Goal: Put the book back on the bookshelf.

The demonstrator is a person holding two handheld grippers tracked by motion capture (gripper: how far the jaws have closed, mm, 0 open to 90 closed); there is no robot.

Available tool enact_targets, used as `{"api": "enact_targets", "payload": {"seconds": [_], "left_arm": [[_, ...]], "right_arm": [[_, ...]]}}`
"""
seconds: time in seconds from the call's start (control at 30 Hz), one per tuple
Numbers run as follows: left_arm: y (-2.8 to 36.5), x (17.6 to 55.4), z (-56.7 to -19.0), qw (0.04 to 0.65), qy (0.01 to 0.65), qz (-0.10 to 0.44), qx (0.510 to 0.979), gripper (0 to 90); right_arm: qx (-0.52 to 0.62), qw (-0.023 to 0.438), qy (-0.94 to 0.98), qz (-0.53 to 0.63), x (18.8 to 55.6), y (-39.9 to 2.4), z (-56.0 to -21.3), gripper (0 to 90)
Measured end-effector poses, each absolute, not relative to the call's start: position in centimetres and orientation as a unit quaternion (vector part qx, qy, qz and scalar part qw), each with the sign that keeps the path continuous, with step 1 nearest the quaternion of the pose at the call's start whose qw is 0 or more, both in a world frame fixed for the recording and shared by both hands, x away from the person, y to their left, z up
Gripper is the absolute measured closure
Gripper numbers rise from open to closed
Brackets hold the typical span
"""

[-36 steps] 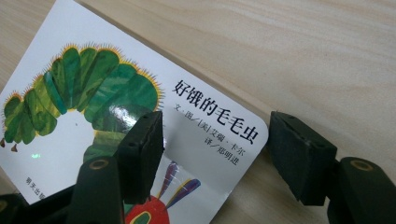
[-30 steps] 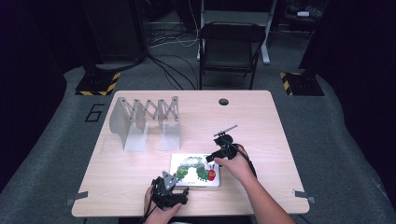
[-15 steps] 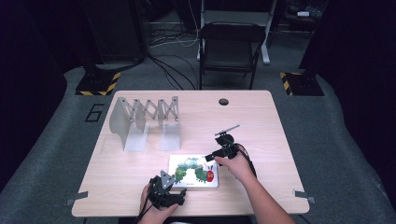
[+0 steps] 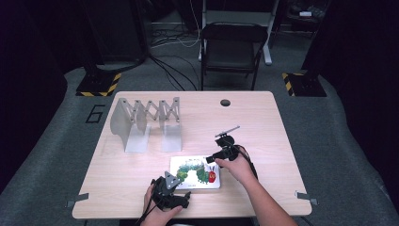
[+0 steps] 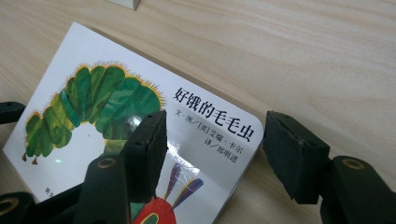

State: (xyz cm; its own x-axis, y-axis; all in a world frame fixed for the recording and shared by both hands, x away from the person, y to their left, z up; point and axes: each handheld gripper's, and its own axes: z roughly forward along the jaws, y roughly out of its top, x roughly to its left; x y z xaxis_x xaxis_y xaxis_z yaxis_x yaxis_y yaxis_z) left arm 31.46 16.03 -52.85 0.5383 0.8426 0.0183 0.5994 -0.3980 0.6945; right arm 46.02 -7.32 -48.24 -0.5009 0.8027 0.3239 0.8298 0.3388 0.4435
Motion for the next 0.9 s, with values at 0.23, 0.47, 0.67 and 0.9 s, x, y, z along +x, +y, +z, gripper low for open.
{"api": "enact_targets", "payload": {"seconds": [0.23, 0.47, 0.67, 0.9], "left_arm": [[15.8, 31.7, -52.7, 0.322, 0.462, 0.179, 0.807, 0.8], [15.9, 31.9, -52.3, 0.335, 0.479, 0.185, 0.790, 3.1], [15.5, 31.9, -52.2, 0.327, 0.470, 0.206, 0.794, 2.9], [15.3, 32.2, -52.1, 0.322, 0.472, 0.206, 0.794, 0.8]], "right_arm": [[-0.490, 0.016, -0.814, -0.310, 45.7, -7.7, -46.7, 41.3], [-0.475, 0.007, -0.818, -0.325, 45.3, -7.7, -45.4, 42.9], [-0.471, 0.010, -0.817, -0.333, 45.0, -7.3, -44.7, 43.5], [-0.467, 0.009, -0.818, -0.336, 44.9, -7.2, -44.3, 43.6]]}}
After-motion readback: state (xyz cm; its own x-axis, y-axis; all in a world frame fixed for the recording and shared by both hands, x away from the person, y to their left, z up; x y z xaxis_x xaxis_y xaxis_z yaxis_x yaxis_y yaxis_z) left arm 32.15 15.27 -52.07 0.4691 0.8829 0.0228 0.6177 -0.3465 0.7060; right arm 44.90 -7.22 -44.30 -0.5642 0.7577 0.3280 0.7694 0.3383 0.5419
